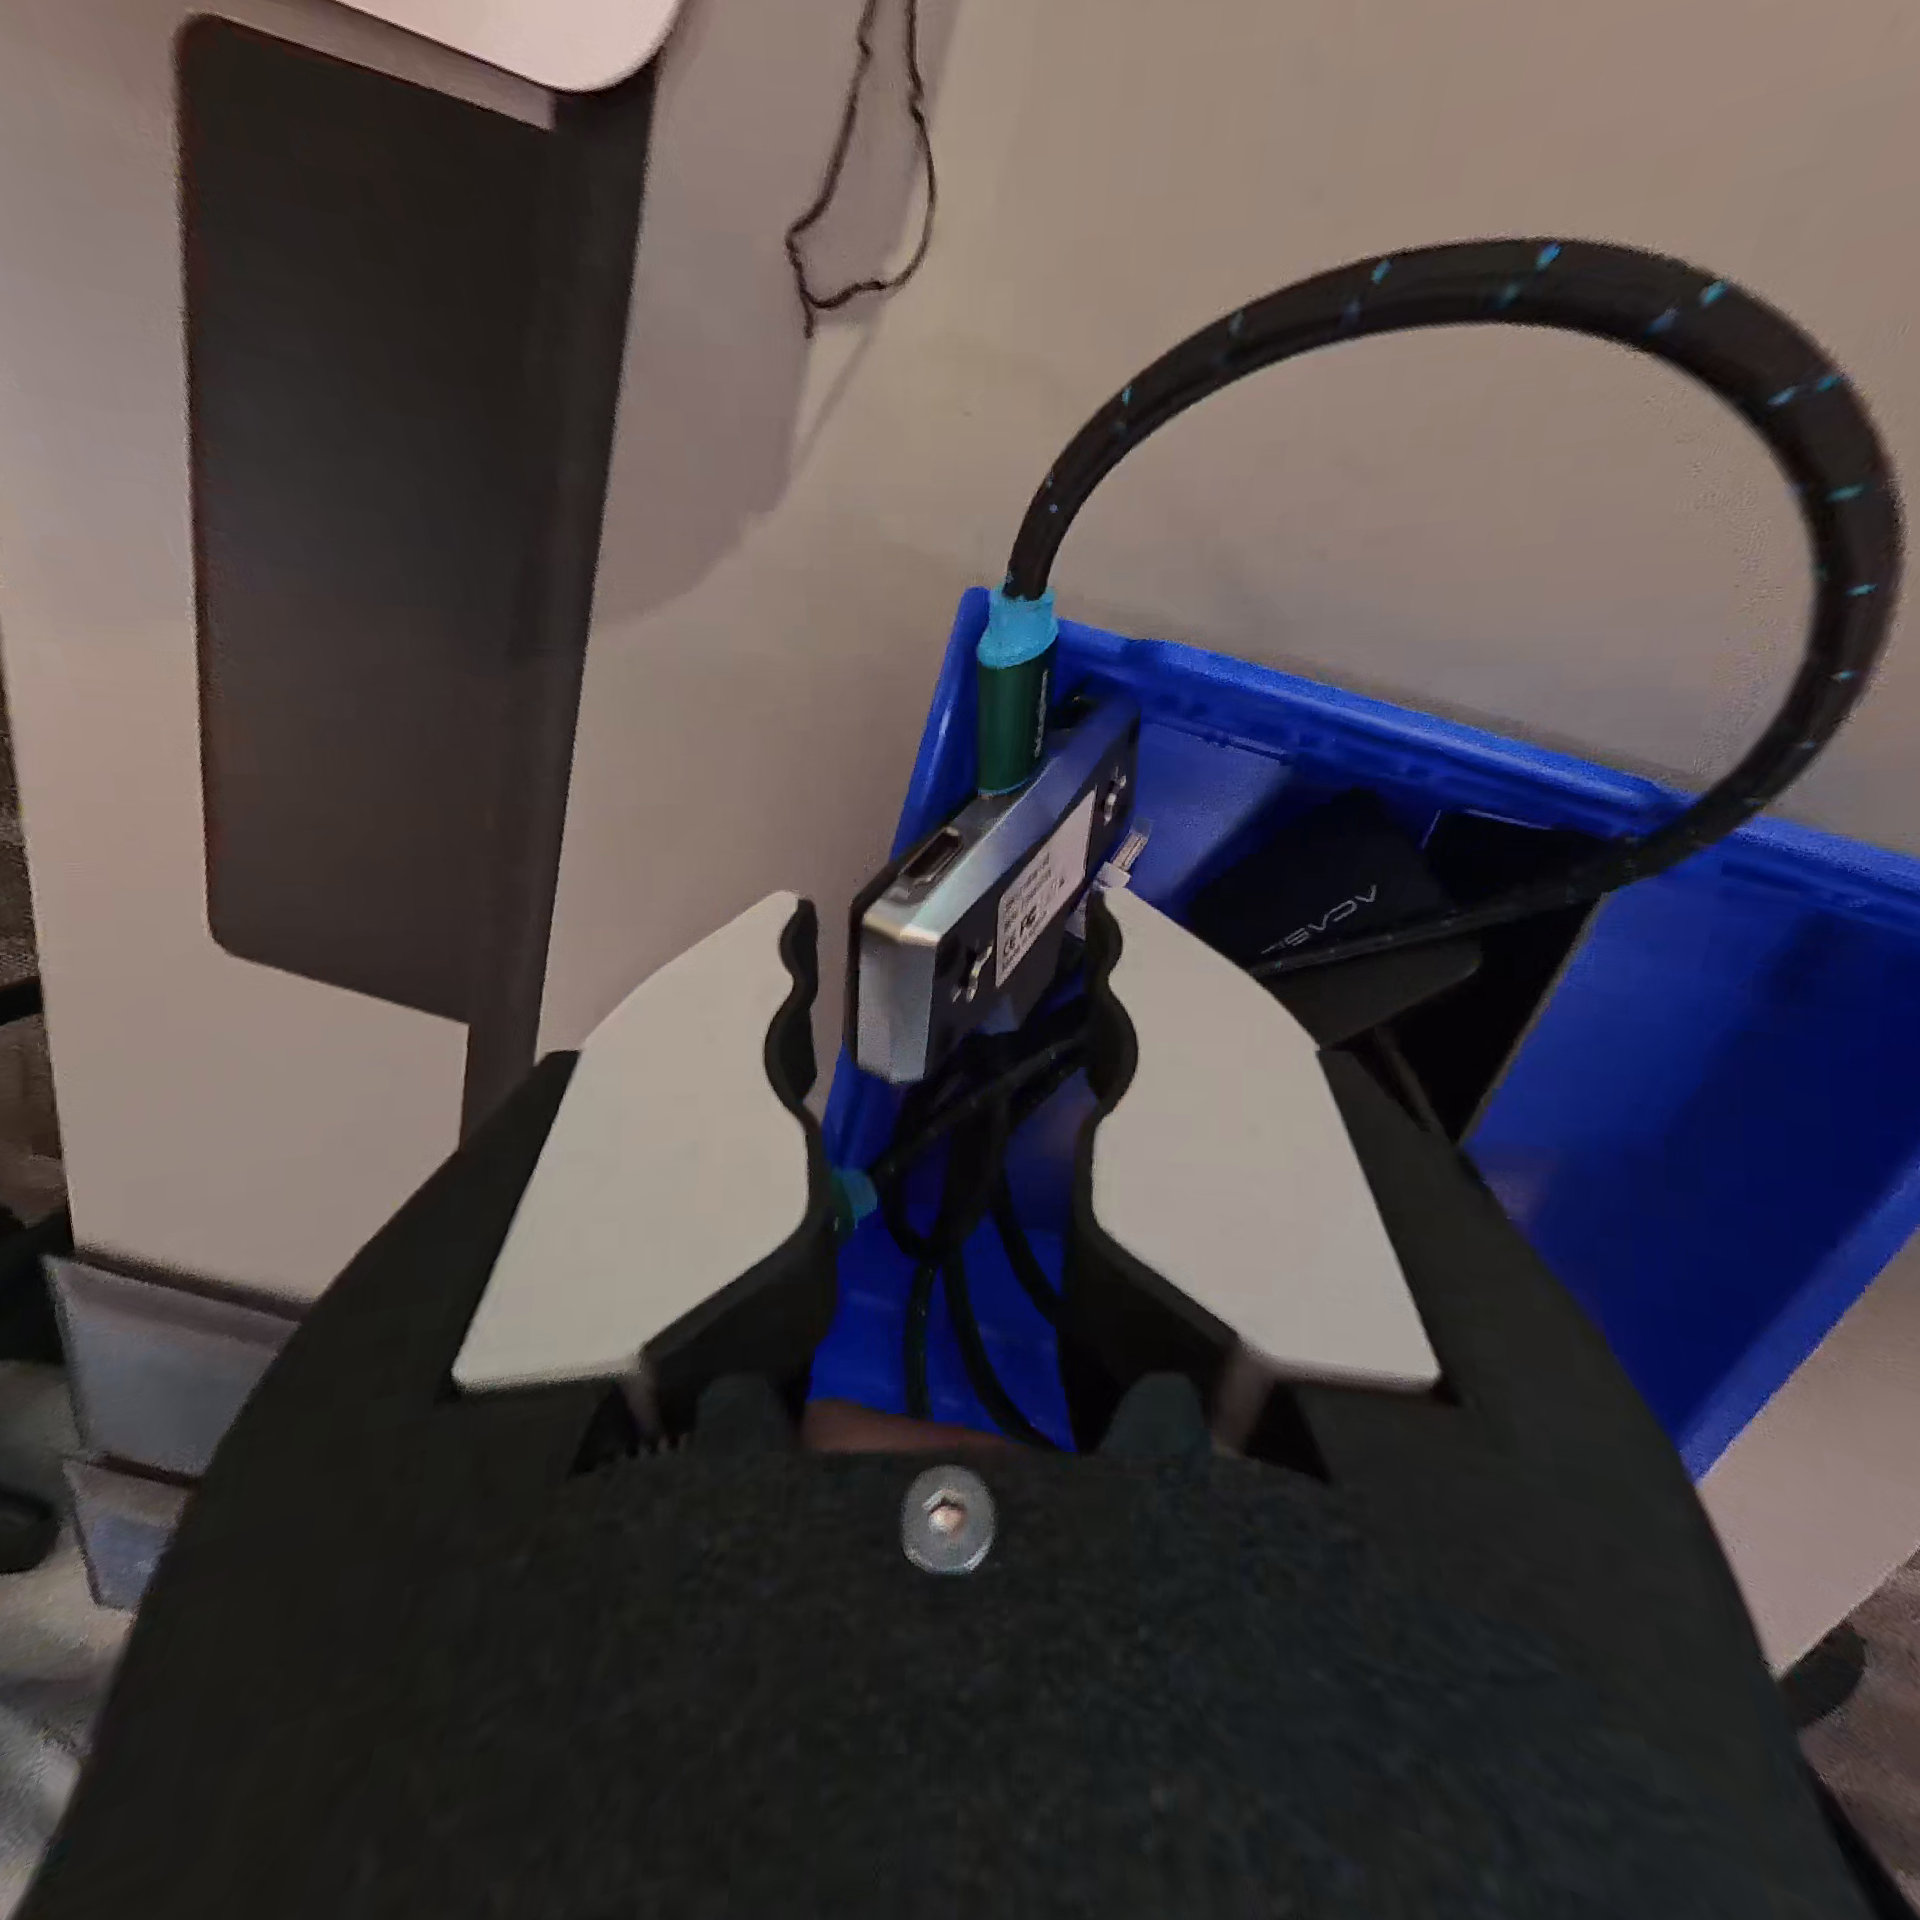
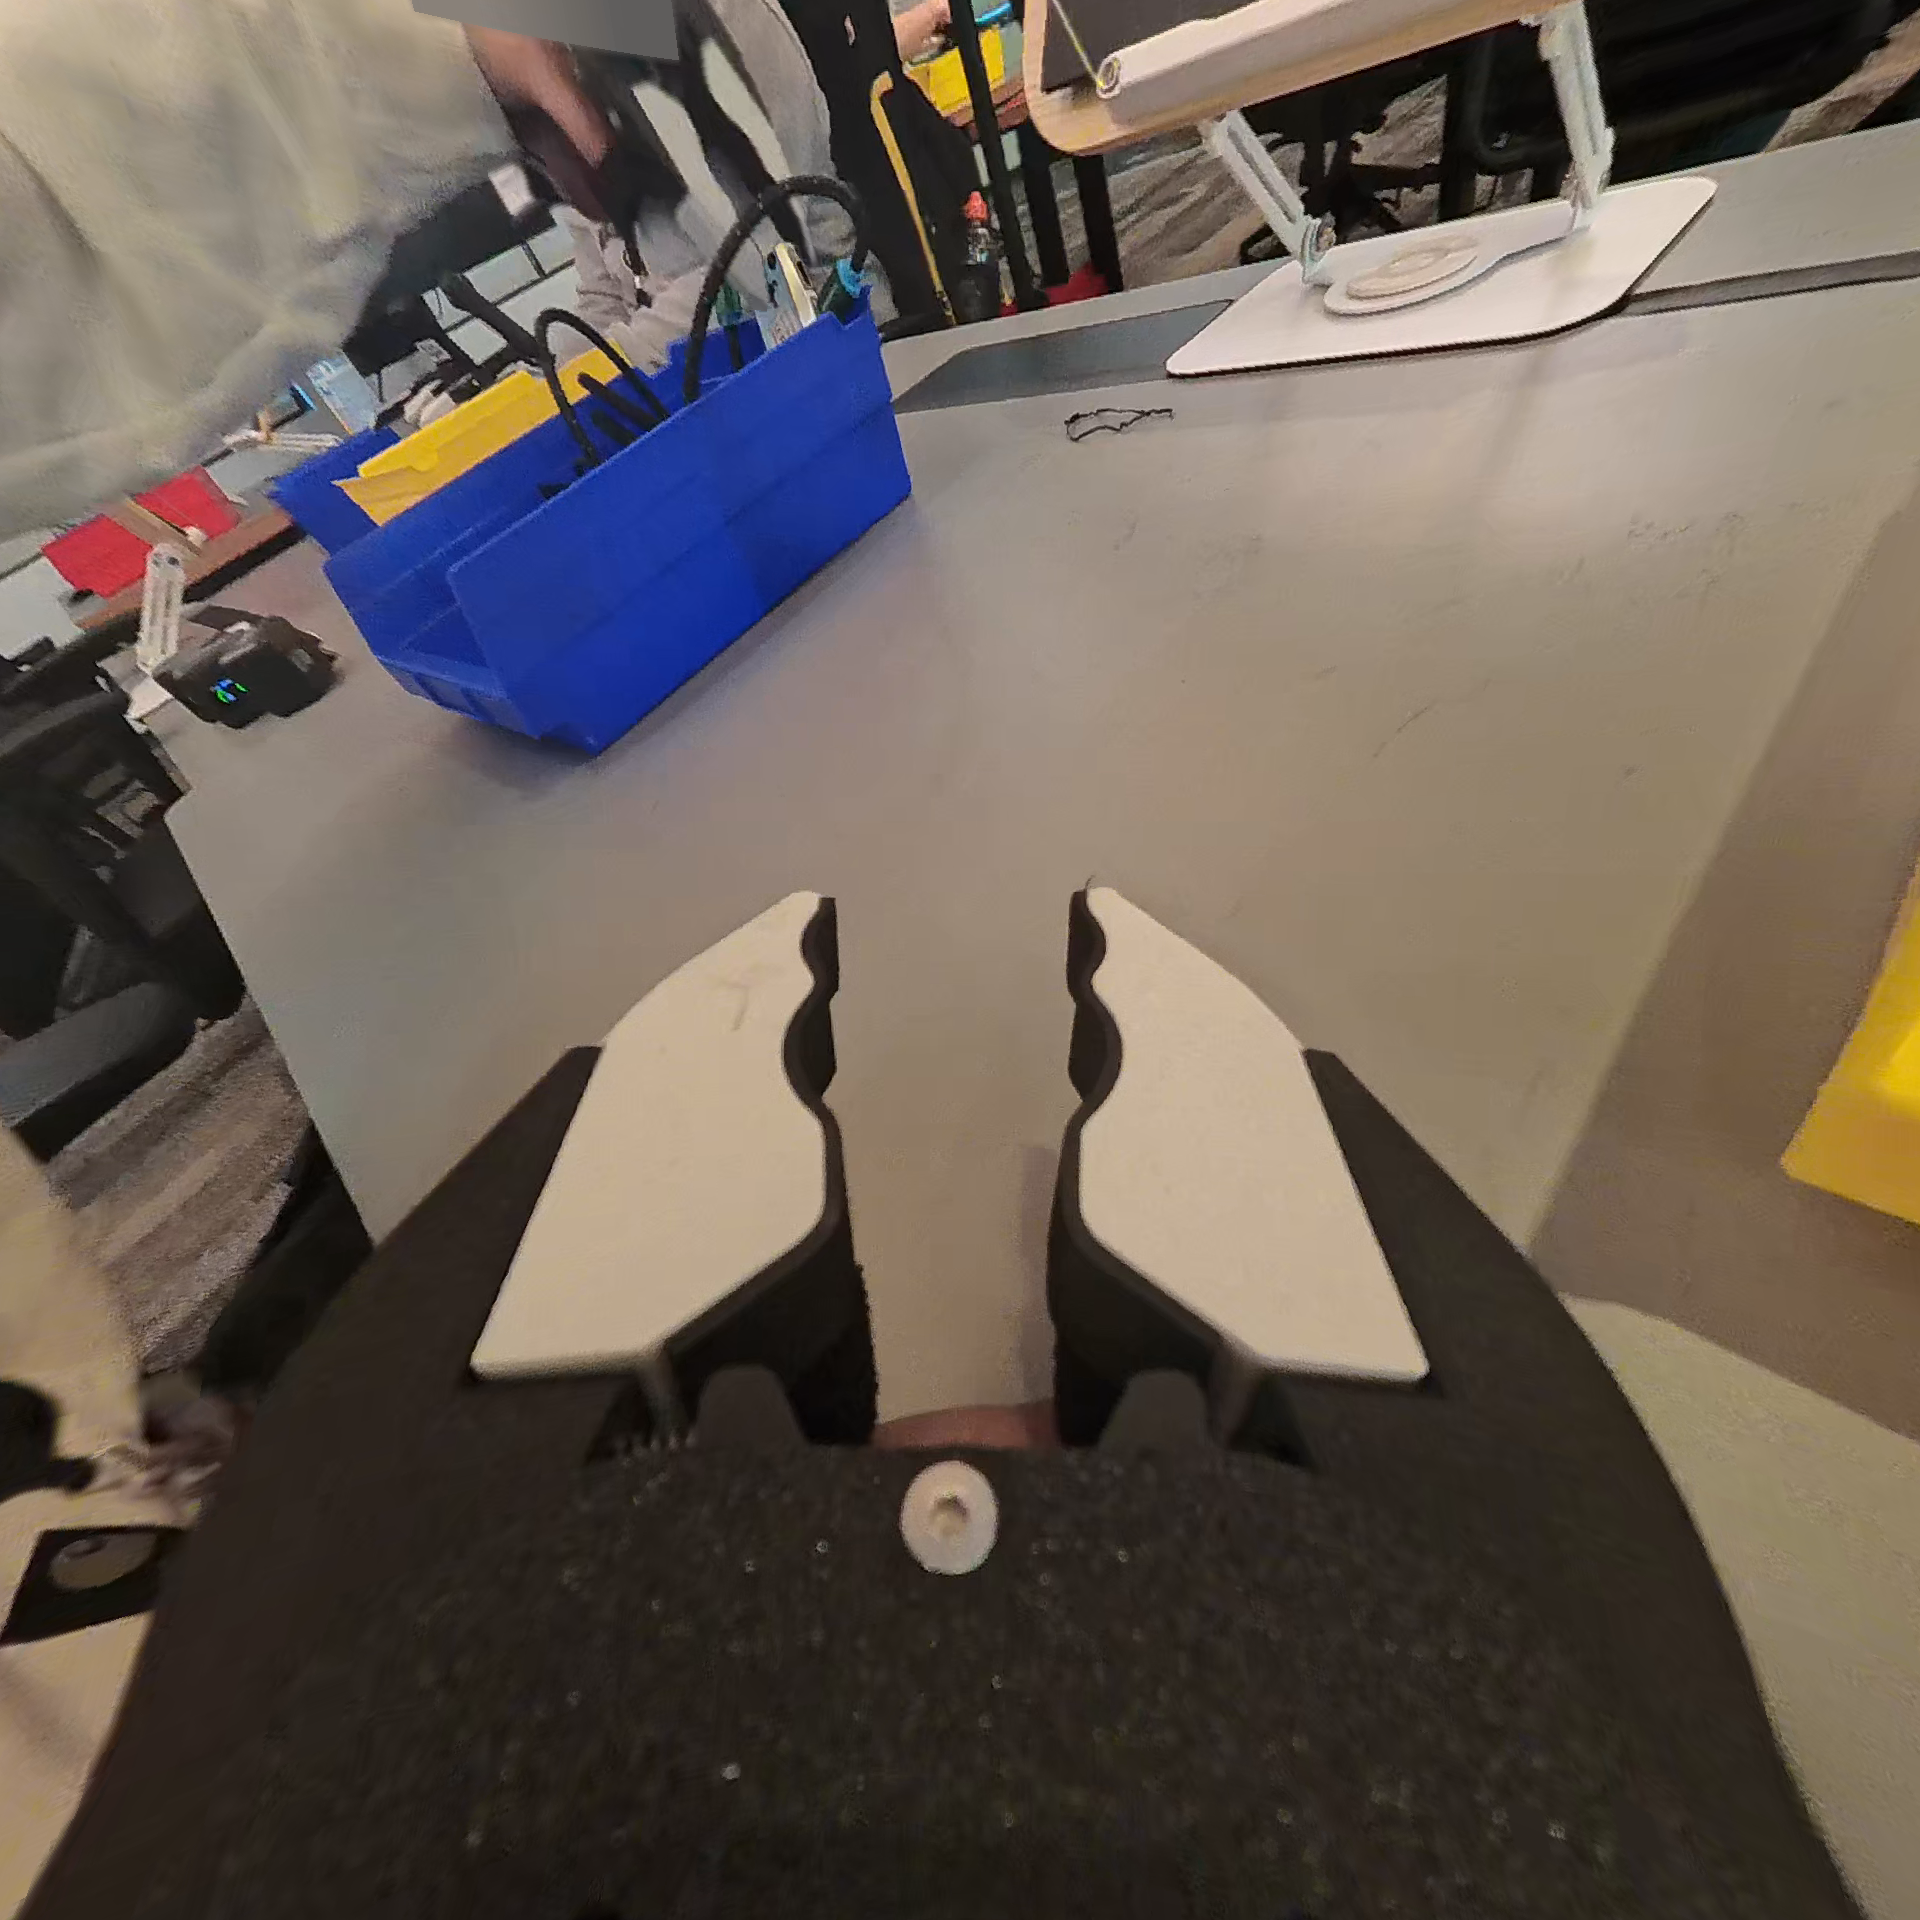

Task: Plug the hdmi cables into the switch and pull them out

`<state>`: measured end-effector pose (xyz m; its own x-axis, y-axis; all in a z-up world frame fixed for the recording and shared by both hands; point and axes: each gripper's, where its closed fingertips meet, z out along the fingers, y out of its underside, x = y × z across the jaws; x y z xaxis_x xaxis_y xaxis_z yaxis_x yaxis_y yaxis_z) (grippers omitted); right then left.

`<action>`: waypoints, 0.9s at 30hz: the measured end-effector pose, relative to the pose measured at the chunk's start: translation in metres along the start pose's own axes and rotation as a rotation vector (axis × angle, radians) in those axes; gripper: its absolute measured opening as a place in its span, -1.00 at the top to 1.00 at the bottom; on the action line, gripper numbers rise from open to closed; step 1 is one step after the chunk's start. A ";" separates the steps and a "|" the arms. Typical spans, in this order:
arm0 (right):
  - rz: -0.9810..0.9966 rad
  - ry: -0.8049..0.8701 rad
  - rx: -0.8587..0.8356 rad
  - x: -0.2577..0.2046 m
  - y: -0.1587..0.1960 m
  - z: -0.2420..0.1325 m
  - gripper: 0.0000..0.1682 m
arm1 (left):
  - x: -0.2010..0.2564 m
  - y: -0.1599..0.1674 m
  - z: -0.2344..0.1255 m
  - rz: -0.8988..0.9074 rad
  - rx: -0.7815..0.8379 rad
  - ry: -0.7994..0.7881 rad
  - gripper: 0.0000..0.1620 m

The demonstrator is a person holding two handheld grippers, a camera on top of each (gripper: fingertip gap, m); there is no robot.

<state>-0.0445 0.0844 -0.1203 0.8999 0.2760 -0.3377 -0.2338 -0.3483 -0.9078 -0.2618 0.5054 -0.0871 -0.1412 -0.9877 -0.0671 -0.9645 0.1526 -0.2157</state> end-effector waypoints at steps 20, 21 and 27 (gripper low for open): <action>-0.013 -0.047 -0.016 -0.019 0.003 0.000 0.55 | 0.025 -0.012 -0.203 0.131 0.271 -0.576 0.75; -0.028 -0.046 -0.020 -0.021 0.003 0.000 0.55 | 0.030 -0.020 -0.234 0.129 0.322 -0.641 0.75; -0.075 -0.050 -0.014 -0.033 0.002 -0.001 0.57 | 0.055 -0.060 -0.399 0.107 0.537 -1.017 0.75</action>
<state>-0.0745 0.0735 -0.1106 0.8950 0.3464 -0.2810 -0.1607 -0.3371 -0.9276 -0.3006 0.4278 0.3106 0.2644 -0.5218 -0.8111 -0.7047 0.4697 -0.5319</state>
